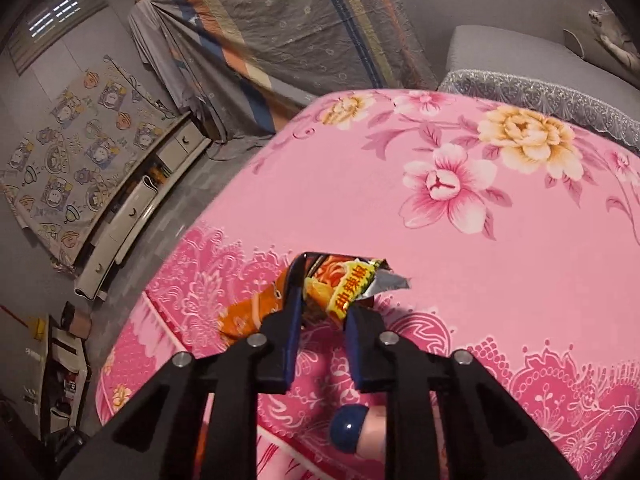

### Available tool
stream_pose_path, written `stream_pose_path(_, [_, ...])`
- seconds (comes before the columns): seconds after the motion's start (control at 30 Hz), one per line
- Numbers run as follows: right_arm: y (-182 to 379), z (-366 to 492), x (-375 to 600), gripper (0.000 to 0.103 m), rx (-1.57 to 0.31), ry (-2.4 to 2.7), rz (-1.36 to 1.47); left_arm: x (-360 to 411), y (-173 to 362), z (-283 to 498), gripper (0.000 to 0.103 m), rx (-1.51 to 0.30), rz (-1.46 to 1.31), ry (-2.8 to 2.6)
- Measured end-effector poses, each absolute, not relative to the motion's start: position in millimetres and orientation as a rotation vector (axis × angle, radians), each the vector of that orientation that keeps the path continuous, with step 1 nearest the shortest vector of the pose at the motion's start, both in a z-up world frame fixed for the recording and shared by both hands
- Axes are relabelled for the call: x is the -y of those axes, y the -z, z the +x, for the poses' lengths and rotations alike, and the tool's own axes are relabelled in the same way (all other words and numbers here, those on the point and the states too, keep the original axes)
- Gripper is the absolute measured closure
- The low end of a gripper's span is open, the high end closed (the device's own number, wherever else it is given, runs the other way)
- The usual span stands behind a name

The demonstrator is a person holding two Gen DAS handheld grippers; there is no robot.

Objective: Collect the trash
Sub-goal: 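Grasp the orange snack wrapper with the right tool while the left tool holds the peel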

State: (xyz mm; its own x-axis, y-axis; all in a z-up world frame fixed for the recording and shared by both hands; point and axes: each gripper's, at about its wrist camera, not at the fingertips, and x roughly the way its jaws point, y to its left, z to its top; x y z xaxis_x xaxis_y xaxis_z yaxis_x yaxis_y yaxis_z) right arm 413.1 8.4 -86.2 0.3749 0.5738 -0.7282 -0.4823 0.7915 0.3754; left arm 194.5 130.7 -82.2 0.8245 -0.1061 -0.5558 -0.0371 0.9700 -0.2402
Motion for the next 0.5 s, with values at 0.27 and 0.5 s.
stream_pose_path(0.27, [37, 390, 26, 0.088, -0.882, -0.743, 0.17, -127, 59, 170, 0.101, -0.552, -0.193, 0.046])
stream_pose_path(0.5, [11, 350, 60, 0.088, -0.842, -0.793, 0.179, -119, 73, 155, 0.027, -0.617, -0.087, 0.047])
